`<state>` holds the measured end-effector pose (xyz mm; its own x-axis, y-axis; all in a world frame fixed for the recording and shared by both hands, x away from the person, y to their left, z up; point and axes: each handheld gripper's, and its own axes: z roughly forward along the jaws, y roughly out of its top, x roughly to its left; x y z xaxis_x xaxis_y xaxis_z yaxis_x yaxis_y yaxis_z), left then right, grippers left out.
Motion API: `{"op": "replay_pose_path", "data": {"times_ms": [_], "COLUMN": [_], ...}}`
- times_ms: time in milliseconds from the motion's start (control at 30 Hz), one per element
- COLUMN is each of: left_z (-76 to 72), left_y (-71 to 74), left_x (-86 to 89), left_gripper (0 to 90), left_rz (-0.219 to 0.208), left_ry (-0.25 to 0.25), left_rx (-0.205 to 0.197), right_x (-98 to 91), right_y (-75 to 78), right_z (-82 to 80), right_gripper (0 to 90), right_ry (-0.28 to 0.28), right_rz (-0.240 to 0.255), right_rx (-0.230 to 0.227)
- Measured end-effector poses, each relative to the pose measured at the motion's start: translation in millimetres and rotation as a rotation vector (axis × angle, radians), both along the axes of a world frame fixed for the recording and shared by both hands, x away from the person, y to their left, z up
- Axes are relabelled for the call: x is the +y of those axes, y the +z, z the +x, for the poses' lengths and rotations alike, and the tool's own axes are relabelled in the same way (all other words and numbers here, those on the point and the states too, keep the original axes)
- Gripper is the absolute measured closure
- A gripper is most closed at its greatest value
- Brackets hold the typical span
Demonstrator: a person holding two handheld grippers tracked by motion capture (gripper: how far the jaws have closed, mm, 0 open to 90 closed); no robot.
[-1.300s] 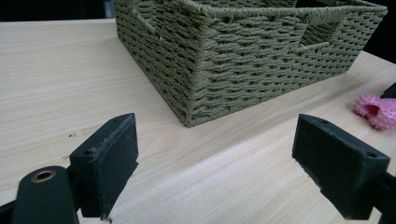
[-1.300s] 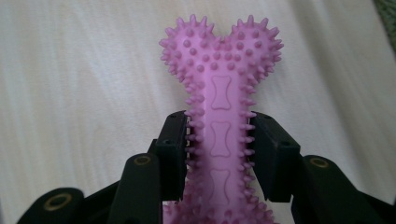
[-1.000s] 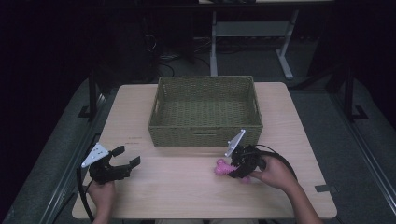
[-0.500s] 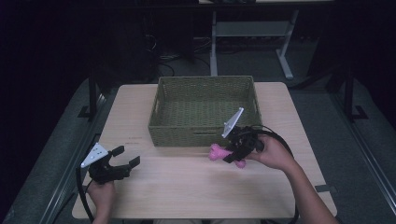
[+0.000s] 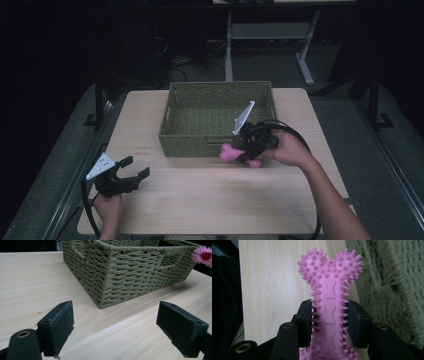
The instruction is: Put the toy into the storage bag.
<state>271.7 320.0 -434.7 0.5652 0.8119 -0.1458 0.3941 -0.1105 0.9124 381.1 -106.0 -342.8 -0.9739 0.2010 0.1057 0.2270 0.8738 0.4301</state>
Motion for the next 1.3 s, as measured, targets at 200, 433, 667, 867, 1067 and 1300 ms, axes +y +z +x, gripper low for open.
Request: {"op": "replay_pose_path", "data": {"times_ms": [200, 433, 667, 867, 1067, 1300], "left_z": [0.5, 0.4, 0.4, 0.6, 0.8, 1.0], "left_y": [-0.1, -0.1, 0.0, -0.1, -0.3, -0.3], "left_x": [0.5, 0.5, 0.7, 0.8, 0.4, 0.3], "left_gripper": [13.9, 13.9, 13.9, 13.9, 13.9, 13.9], "left_rz": [-0.005, -0.005, -0.011, -0.009, -0.008, -0.009], "left_ry": [0.002, 0.001, 0.003, 0.003, 0.004, 0.005], "left_rx": [0.001, 0.001, 0.000, 0.001, 0.004, 0.004], "right_x": [2.1, 5.6, 11.4, 11.2, 7.4, 3.4], "right_y": [9.9, 20.9, 33.9, 37.8, 39.8, 41.3], "right_z": [9.7, 20.8, 38.3, 49.6, 62.5, 75.1], "right_gripper": [57.9, 57.9, 57.9, 57.8, 57.8, 57.8], "right_ry": [0.007, 0.017, 0.012, 0.004, -0.011, -0.035], "right_rz": [0.014, 0.008, -0.001, -0.008, 0.013, 0.008], "right_rx": [0.004, -0.009, -0.012, -0.014, -0.002, -0.003]}}
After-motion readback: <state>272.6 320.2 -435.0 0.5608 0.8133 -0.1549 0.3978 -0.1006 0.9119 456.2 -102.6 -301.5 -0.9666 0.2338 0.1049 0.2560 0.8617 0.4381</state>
